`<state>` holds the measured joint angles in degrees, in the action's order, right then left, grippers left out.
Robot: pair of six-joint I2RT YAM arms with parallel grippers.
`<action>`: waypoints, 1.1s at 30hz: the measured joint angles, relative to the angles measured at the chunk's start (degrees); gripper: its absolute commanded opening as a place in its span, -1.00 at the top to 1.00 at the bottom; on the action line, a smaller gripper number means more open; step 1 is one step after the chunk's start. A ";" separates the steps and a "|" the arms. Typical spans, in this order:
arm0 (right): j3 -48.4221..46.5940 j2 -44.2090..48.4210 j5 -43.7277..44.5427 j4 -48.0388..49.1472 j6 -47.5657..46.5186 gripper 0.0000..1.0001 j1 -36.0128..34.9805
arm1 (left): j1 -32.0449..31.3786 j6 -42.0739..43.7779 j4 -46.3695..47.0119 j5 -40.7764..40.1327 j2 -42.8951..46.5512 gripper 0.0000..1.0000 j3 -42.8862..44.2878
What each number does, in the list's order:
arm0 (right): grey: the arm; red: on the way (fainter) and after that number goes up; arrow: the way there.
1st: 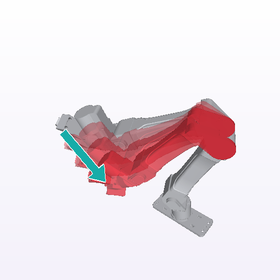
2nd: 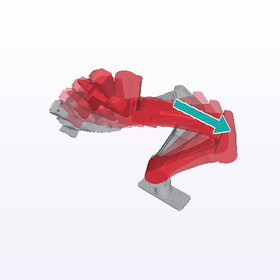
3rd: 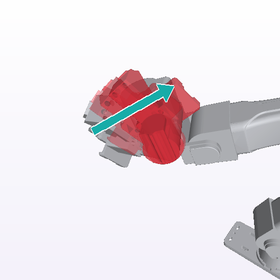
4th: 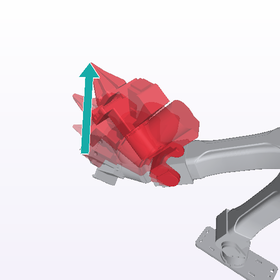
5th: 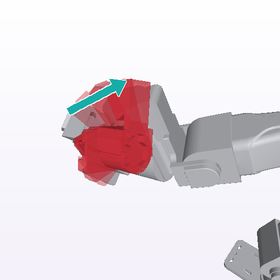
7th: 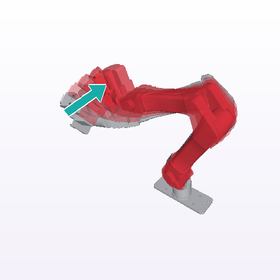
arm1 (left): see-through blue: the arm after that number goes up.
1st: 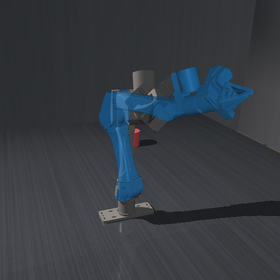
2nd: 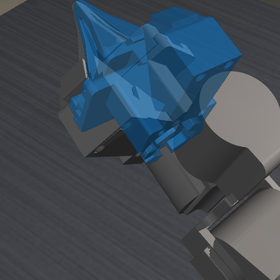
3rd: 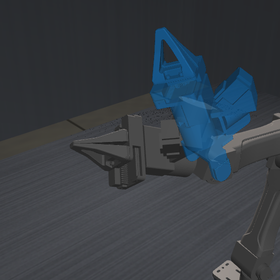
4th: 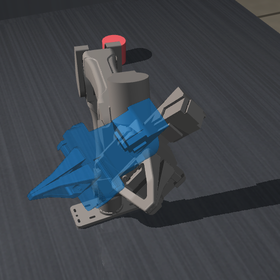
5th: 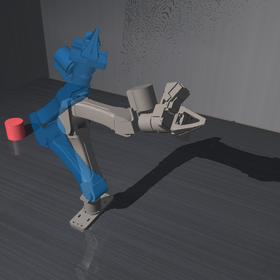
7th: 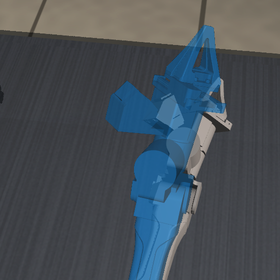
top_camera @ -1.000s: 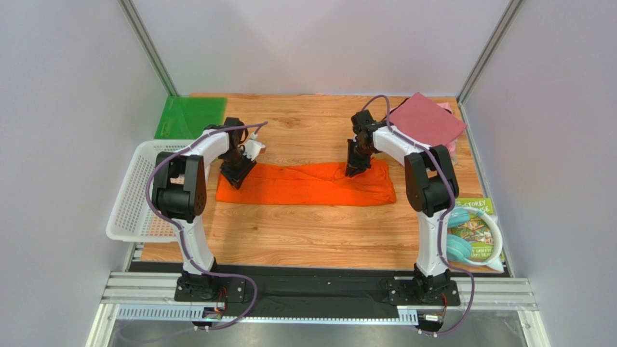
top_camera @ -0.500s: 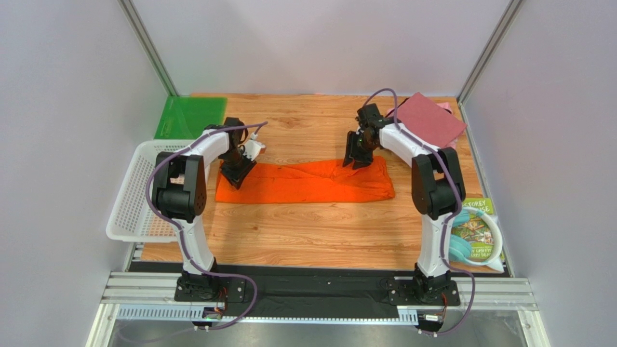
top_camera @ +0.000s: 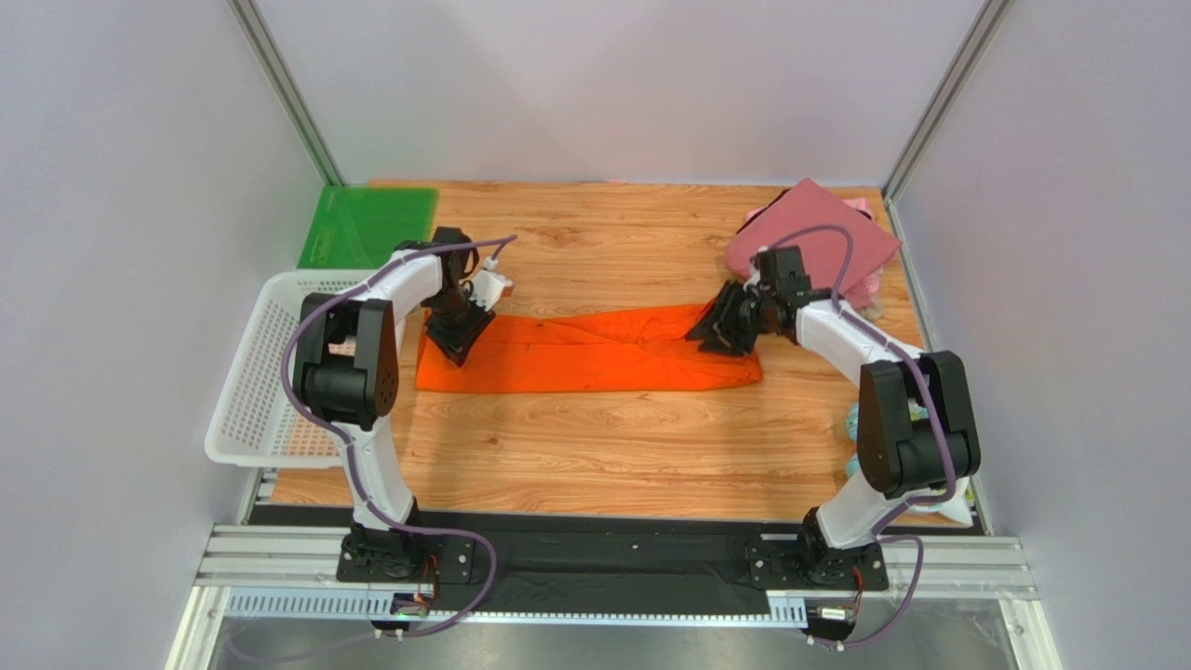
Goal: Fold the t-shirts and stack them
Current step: Fold the tshirt
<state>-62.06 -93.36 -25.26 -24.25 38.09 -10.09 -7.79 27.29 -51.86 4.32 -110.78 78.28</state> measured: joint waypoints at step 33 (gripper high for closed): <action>7.50 2.21 4.46 -6.95 6.43 0.19 5.68 | 0.00 0.57 -0.46 -0.55 2.89 0.25 -2.32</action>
<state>-54.57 -91.15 -20.80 -31.20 44.51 -4.40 -7.79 27.86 -52.31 3.77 -107.90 75.96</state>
